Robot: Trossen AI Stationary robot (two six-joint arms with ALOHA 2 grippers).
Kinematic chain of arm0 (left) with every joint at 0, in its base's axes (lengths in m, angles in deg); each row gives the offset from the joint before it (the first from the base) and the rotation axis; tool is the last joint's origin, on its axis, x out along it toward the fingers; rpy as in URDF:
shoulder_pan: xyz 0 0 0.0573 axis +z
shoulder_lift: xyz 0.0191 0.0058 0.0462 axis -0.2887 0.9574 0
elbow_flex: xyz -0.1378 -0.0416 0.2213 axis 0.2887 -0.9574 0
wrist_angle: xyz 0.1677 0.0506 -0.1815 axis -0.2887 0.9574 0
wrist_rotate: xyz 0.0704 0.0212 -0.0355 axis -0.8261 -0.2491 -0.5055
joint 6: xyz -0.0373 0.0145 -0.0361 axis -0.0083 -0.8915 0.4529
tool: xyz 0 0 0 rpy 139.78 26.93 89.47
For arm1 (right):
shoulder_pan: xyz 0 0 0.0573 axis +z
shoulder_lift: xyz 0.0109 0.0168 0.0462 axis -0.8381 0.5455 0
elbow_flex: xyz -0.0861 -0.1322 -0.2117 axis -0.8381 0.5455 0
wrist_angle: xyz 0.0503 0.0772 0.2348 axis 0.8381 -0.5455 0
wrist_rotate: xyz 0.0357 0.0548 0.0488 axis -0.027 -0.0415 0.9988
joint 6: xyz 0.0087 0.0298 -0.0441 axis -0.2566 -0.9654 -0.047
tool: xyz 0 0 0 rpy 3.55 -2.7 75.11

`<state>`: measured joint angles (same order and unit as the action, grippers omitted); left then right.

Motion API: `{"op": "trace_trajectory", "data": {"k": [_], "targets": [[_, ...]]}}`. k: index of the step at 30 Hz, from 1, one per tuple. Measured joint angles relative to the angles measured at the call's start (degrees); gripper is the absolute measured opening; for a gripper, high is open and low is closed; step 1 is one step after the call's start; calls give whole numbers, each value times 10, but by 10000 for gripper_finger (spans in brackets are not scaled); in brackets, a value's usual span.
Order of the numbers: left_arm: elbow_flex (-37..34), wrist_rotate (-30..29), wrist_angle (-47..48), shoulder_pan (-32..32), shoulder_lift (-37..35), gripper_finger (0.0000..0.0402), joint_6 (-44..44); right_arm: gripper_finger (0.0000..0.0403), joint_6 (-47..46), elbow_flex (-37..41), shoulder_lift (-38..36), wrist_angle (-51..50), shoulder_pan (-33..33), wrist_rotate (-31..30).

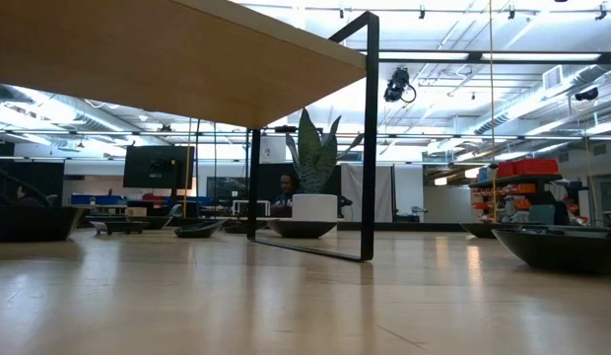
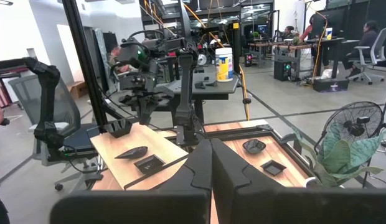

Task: Pick & Place Mini shaped plates
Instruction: Put the black leaf shaped plate on the shelf

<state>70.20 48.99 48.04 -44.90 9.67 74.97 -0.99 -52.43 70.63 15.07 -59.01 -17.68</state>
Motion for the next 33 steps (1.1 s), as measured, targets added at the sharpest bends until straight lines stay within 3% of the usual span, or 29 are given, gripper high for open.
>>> {"op": "trace_trajectory", "data": {"k": [7,18,33], "targets": [[0,-12,-26,22,-26,16,37,2,0,0,0,0,0,0],[0,-62,-32,127,-92,16,90,2,0,0,0,0,0,0],[0,-48,-22,280,-135,16,44,2,0,0,0,0,0,0]]}}
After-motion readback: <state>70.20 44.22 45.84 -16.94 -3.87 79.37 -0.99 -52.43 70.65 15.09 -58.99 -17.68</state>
